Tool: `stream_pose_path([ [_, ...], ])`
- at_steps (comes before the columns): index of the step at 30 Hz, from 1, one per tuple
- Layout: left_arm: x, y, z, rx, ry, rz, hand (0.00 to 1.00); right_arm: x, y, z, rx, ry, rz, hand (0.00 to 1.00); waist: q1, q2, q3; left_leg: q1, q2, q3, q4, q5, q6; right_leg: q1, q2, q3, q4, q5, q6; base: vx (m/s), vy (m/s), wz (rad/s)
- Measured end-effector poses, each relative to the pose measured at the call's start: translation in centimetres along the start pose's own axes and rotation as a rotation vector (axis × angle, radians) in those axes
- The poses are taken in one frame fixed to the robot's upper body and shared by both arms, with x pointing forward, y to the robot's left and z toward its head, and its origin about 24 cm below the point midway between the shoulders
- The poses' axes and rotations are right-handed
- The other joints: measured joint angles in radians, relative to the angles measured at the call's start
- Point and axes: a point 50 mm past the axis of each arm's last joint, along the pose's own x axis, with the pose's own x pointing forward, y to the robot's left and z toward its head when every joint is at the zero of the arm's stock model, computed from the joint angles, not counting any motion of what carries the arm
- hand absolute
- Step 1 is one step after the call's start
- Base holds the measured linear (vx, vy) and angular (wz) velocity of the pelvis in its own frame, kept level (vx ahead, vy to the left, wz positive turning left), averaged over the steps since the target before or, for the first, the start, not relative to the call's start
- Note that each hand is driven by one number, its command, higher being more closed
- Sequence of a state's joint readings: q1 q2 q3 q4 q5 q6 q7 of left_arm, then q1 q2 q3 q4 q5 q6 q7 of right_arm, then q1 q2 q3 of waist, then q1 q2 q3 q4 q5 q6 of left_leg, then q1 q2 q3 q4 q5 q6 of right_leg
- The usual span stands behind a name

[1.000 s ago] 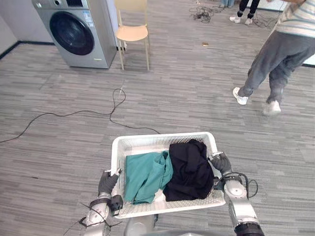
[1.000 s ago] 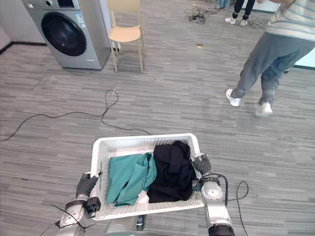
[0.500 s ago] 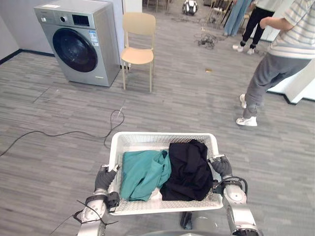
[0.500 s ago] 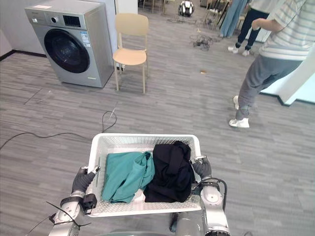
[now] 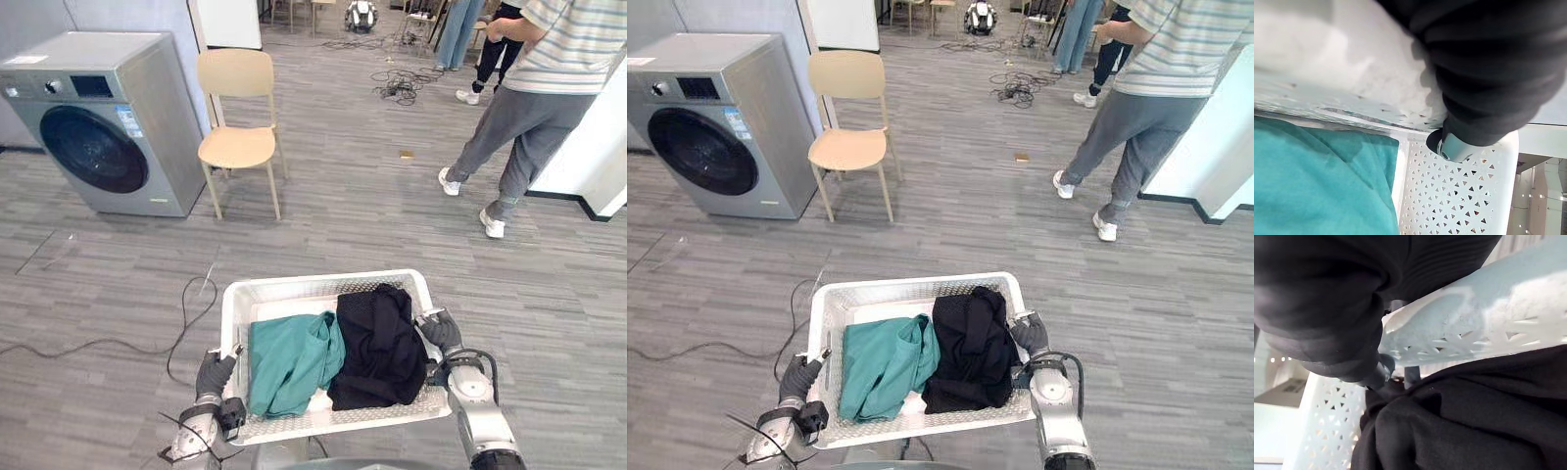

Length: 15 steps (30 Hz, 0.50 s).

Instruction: Pick up the laundry basket with both hands and put the clothes into the washing machine.

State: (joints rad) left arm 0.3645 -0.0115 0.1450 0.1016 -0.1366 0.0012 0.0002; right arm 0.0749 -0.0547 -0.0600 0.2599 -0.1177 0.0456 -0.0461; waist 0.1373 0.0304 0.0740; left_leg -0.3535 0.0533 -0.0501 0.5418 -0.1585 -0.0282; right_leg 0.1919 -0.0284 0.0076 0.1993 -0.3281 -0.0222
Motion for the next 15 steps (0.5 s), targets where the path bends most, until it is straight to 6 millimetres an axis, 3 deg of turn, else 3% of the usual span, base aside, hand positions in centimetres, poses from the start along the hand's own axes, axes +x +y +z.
stream_pose_path([
  [1, -0.1, 0.5, 0.0, 0.016, 0.002, 0.009, 1.00, -0.1, 0.3, -0.2, 0.007, 0.007, 0.005, 1.00, 0.004, -0.032, -0.017, 0.013, -0.028, 0.023, -0.014, -0.009, 0.007, 0.004, -0.030, 0.024, -0.003, -0.007, 0.003, 0.80, 0.277, -0.30],
  [2, 0.0, 0.5, 0.3, 0.016, -0.011, 0.008, 1.00, 0.0, 0.5, 0.3, 0.004, -0.012, 0.016, 1.00, -0.014, -0.038, -0.021, -0.001, -0.036, 0.058, 0.064, 0.003, 0.074, 0.029, -0.055, 0.056, 0.000, 0.008, 0.031, 0.66, 0.218, -0.12],
  [4, -0.2, 0.6, 0.4, 0.014, -0.017, 0.013, 1.00, 0.1, 0.6, 0.5, 0.007, -0.018, 0.019, 1.00, 0.004, -0.028, -0.011, -0.051, -0.014, 0.122, 0.304, -0.003, 0.077, 0.052, -0.068, 0.127, 0.093, 0.051, 0.094, 0.55, 0.250, -0.31],
  [5, -0.3, 0.5, 0.5, 0.017, -0.023, 0.009, 1.00, 0.0, 0.5, 0.4, 0.009, -0.019, 0.016, 1.00, 0.007, -0.018, -0.014, -0.052, -0.022, 0.130, 0.292, -0.045, 0.063, 0.043, -0.070, 0.133, 0.144, 0.052, 0.108, 0.52, 0.291, -0.46],
  [6, -0.6, 0.4, 0.7, 0.021, -0.032, 0.006, 1.00, -0.2, 0.4, 0.4, 0.012, -0.024, 0.013, 1.00, 0.010, -0.023, -0.047, 0.041, -0.022, 0.132, 0.144, -0.134, 0.094, -0.025, -0.058, 0.135, 0.312, 0.053, 0.134, 0.41, 0.237, -0.26],
  [7, -0.4, 0.8, 1.3, 0.047, -0.055, 0.004, 1.00, -0.4, 0.8, 0.5, 0.044, -0.027, 0.011, 1.00, 0.006, -0.063, -0.036, 0.078, -0.072, 0.153, 0.118, -0.141, 0.105, -0.118, -0.093, 0.162, 0.534, 0.096, 0.222, 0.51, 0.234, -0.10],
  [8, -0.3, 0.9, 1.6, 0.056, -0.067, 0.003, 1.00, -0.4, 0.8, 0.6, 0.052, -0.036, 0.010, 1.00, 0.000, -0.077, -0.031, 0.100, -0.087, 0.152, 0.109, -0.149, 0.118, -0.162, -0.097, 0.168, 0.640, 0.153, 0.292, 0.34, 0.114, 0.23],
  [9, -0.4, 0.6, 1.8, 0.060, -0.072, -0.006, 1.00, -0.6, 0.8, 0.4, 0.068, -0.030, 0.006, 1.00, -0.015, -0.076, -0.019, 0.142, -0.099, 0.144, 0.099, -0.162, 0.134, -0.241, -0.091, 0.164, 0.822, 0.187, 0.296, 0.42, 0.104, 0.25],
  [11, -0.4, 0.3, 1.7, 0.065, -0.059, -0.019, 1.00, -1.1, 0.2, -0.3, 0.071, -0.012, -0.015, 1.00, -0.016, -0.051, -0.002, 0.237, -0.103, 0.129, 0.040, -0.163, 0.135, -0.317, -0.074, 0.131, 0.967, 0.182, 0.294, 0.38, 0.080, 0.24],
  [13, -0.5, -0.1, 1.8, 0.067, -0.063, -0.037, 1.00, -1.3, -0.1, -0.3, 0.068, -0.013, -0.022, 1.00, -0.017, -0.024, 0.013, 0.320, -0.100, 0.110, -0.020, -0.164, 0.134, -0.374, -0.100, 0.061, 0.949, 0.156, 0.261, 0.37, 0.053, 0.23],
  [15, -0.3, -0.3, 2.2, 0.068, -0.078, -0.045, 1.00, -1.4, -0.3, 0.0, 0.080, -0.030, -0.030, 1.00, -0.022, -0.013, 0.012, 0.377, -0.082, 0.070, -0.061, -0.176, 0.111, -0.413, -0.127, -0.029, 0.741, 0.087, 0.144, 0.30, -0.004, 0.34],
])
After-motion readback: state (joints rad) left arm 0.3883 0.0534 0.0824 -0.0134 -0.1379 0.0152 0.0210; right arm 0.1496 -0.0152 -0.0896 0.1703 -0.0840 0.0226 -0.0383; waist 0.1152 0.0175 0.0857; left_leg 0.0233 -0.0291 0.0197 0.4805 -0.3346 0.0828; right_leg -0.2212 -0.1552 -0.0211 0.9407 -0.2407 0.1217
